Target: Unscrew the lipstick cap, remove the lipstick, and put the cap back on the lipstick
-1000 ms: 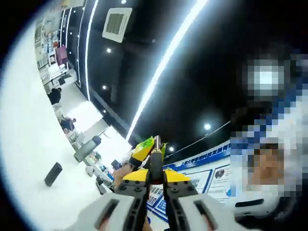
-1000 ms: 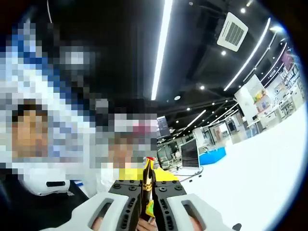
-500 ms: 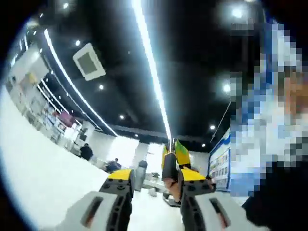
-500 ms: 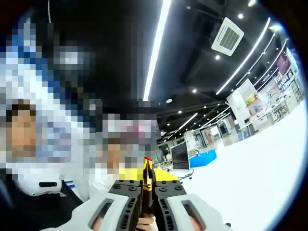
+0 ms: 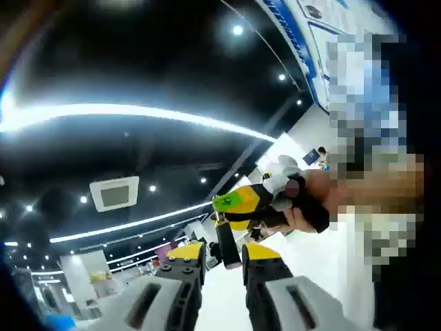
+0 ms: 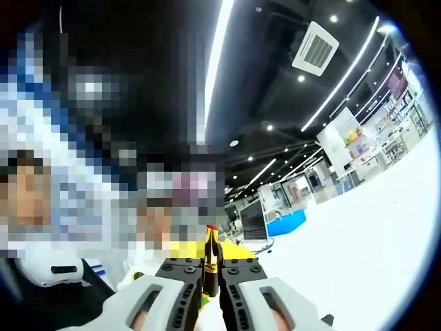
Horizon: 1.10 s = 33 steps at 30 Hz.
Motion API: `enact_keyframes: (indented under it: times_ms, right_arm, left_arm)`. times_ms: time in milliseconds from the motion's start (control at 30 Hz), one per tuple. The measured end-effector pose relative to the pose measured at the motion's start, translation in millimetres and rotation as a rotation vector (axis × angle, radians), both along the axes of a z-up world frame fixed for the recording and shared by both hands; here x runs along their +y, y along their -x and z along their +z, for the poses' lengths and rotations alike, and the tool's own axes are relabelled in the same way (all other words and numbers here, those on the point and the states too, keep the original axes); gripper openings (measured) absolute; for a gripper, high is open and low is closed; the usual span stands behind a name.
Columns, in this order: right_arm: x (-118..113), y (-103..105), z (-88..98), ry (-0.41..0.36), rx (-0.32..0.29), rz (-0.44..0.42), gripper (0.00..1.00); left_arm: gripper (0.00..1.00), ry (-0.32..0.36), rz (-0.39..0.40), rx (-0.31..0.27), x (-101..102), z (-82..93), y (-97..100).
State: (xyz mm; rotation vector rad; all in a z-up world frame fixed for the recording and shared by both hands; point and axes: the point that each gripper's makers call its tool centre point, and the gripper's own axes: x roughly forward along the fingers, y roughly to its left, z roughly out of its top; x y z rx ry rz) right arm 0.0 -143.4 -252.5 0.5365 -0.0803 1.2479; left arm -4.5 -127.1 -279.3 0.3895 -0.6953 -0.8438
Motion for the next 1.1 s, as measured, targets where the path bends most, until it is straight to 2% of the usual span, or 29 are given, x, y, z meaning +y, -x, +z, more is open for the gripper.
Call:
enact_keyframes:
  times_ms: [167,267,300,333,500,700,767,867,1033,1100]
  right_arm:
    - [3.2,1.1,-0.5,0.001,0.003,0.015,0.05]
    - [4.2,2.4,0.8,0.004,-0.004,0.022,0.05]
    - [4.0,2.2,0.7,0.005,-0.005,0.023,0.05]
    - [2.7,1.9,0.6,0.003,-0.003,0.026,0.05]
    - [0.9,3.3,1.3,0.005,-0.007,0.026,0.05]
    - [0.9,7.9,2.7,0.018,-0.024,0.028,0.05]
    - [1.5,8.8,3.0,0.02,-0.029,0.028,0.05]
    - [1.6,10.3,3.9,0.02,-0.033,0.033,0.05]
    - [4.4,16.6,7.1,0.018,-0.047,0.055,0.05]
    - [6.6,20.9,9.8,0.016,-0.057,0.066,0.05]
  left_arm:
    - [0.23,-0.024,0.019,0.014,-2.4,-7.2,-7.5]
    - [0.15,-0.036,0.021,0.04,-1.6,-10.3,-11.6]
    - [0.15,-0.023,-0.005,0.09,-3.2,-13.1,-10.0]
    - [0.14,-0.015,-0.021,0.1,-3.6,-11.0,-9.9]
    - [0.13,0.05,-0.134,0.227,-4.7,-9.0,-10.6]
    - [0.13,0.175,-0.342,0.449,-5.5,-8.4,-11.0]
    - [0.12,0.224,-0.429,0.541,-5.8,-9.1,-11.5]
    - [0.12,0.303,-0.587,0.685,-8.1,-8.8,-9.5]
    - [0.12,0.452,-0.927,1.007,-9.6,-6.4,1.7]
    - [0.12,0.485,-1.024,1.068,-9.5,-5.7,4.9]
